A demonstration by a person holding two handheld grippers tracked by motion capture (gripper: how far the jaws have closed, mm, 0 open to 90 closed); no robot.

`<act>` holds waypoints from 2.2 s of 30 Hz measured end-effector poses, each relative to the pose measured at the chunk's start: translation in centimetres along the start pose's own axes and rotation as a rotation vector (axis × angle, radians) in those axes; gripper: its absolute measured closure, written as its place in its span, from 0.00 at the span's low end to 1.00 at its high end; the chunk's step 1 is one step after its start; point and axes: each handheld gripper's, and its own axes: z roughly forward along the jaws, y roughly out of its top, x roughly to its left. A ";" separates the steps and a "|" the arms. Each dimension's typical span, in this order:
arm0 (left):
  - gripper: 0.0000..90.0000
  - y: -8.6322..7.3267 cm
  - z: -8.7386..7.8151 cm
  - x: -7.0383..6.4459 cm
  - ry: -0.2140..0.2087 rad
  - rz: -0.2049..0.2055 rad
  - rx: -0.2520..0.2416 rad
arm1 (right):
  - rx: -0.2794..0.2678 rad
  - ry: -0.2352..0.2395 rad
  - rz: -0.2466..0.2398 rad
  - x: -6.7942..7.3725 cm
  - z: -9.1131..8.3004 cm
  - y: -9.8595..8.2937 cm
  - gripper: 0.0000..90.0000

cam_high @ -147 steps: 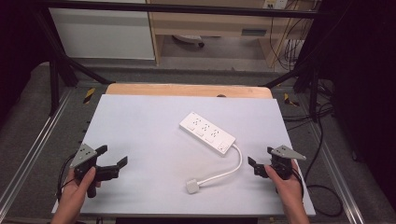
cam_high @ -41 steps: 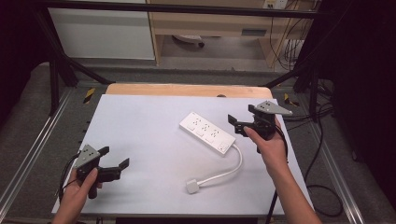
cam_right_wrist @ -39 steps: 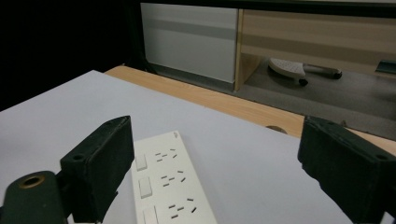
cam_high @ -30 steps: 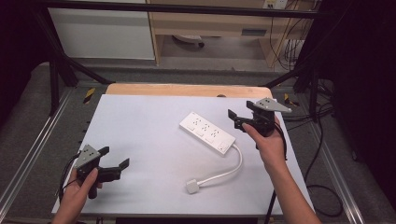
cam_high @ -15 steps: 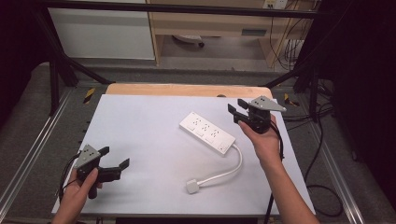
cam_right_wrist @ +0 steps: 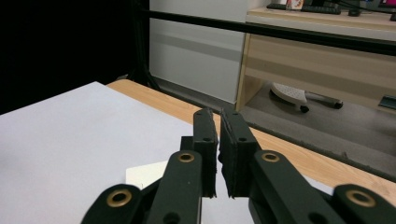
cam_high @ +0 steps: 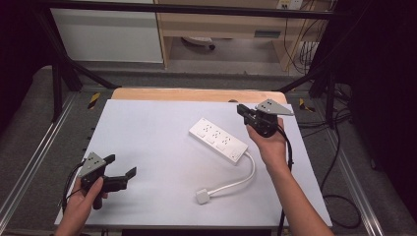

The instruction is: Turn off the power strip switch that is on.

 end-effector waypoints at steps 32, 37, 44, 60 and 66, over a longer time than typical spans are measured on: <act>0.06 0.0 -0.1 0.0 0.004 0.008 -0.001 | 0.069 0.081 0.014 1.5 3.5 -1.0 1.00; 0.06 0.0 -0.1 0.0 0.004 0.010 0.000 | 0.087 0.093 0.008 1.9 4.1 -1.3 1.00; 0.06 0.0 -0.1 0.1 0.004 0.009 0.000 | 0.115 0.111 -0.001 2.4 4.8 -1.8 1.00; 0.06 0.0 -0.1 0.1 0.001 0.003 -0.004 | 0.194 0.138 -0.004 3.4 6.2 -3.4 1.00; 0.06 0.0 -0.2 0.1 0.002 0.004 -0.005 | 0.207 0.138 -0.001 3.4 6.5 -3.9 1.00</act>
